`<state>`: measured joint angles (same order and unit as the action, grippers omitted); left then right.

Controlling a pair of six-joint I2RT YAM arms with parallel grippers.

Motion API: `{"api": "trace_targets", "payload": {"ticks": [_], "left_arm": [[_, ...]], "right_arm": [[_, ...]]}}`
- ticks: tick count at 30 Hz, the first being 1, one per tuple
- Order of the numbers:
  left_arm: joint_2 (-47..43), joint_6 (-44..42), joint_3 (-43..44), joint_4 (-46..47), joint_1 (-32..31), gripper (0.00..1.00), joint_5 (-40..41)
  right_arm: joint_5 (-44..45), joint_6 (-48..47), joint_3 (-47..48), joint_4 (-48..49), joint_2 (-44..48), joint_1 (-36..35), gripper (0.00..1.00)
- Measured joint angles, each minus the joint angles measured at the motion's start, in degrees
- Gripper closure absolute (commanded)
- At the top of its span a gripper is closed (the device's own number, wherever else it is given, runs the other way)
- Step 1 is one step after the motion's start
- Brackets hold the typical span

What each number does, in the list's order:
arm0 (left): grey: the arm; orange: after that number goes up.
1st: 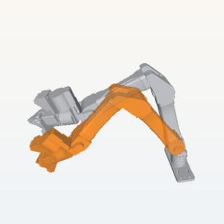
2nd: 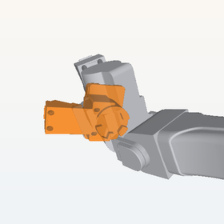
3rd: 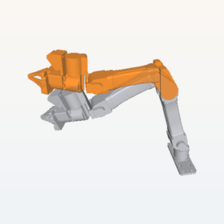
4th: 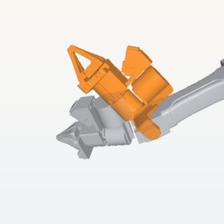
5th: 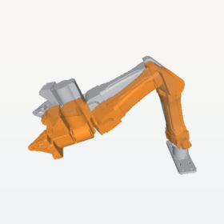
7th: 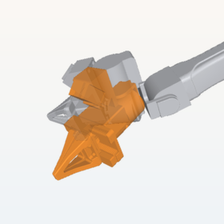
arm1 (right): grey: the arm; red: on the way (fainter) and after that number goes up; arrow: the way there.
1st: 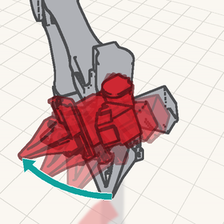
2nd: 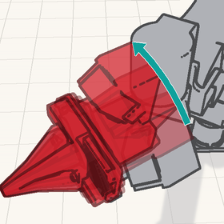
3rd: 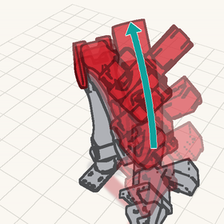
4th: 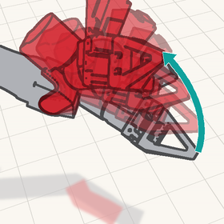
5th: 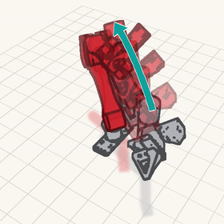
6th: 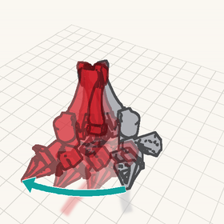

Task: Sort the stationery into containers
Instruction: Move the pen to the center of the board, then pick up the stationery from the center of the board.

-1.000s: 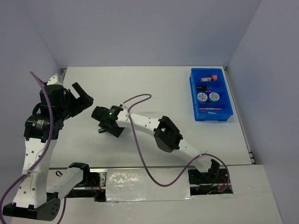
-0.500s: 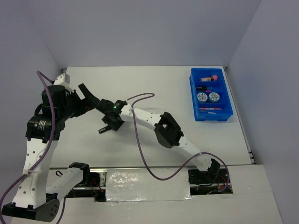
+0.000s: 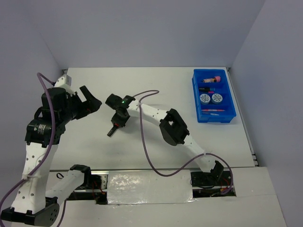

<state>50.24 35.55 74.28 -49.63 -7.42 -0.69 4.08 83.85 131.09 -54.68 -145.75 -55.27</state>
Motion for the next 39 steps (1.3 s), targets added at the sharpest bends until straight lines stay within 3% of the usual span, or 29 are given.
{"api": "trace_targets", "payload": {"ticks": [3, 5, 6, 13, 18, 27, 31, 39], "left_arm": [[-0.04, -0.92, 0.09, -0.26, -0.55, 0.01, 0.90], [-0.13, -1.14, 0.11, -0.39, -0.79, 0.01, 1.53], [-0.17, -1.20, 0.13, -0.50, -0.79, 0.01, 1.92], [-0.11, -2.64, 0.46, -0.50, -1.14, 0.01, 4.92], [0.48, -3.02, 0.46, -0.28, -1.14, 0.01, 6.58], [0.90, -3.89, 0.26, 0.35, -1.14, 0.01, 8.00], [0.76, -3.91, -0.85, 0.66, -1.14, 0.01, 8.59], [0.76, -4.09, -1.55, 0.68, -0.92, 0.01, 9.51]], "right_arm": [[-0.04, -5.90, -1.46, -0.26, 0.94, 2.45, 0.76], [0.72, -9.77, -6.43, 0.44, 3.96, 4.31, 0.98], [1.44, -11.87, -9.40, 0.85, 5.86, 5.22, 1.00], [-2.51, -31.34, -29.59, 10.97, 18.12, 11.74, 1.00], [-8.22, -42.27, -32.94, 14.36, 20.90, 15.13, 1.00], [-6.62, -53.40, -32.96, 8.50, 21.20, 16.28, 1.00], [-6.36, -54.80, -33.14, 8.57, 21.20, 15.98, 0.84], [-2.21, -55.67, -32.72, 8.17, 21.03, 13.00, 0.73]]}}
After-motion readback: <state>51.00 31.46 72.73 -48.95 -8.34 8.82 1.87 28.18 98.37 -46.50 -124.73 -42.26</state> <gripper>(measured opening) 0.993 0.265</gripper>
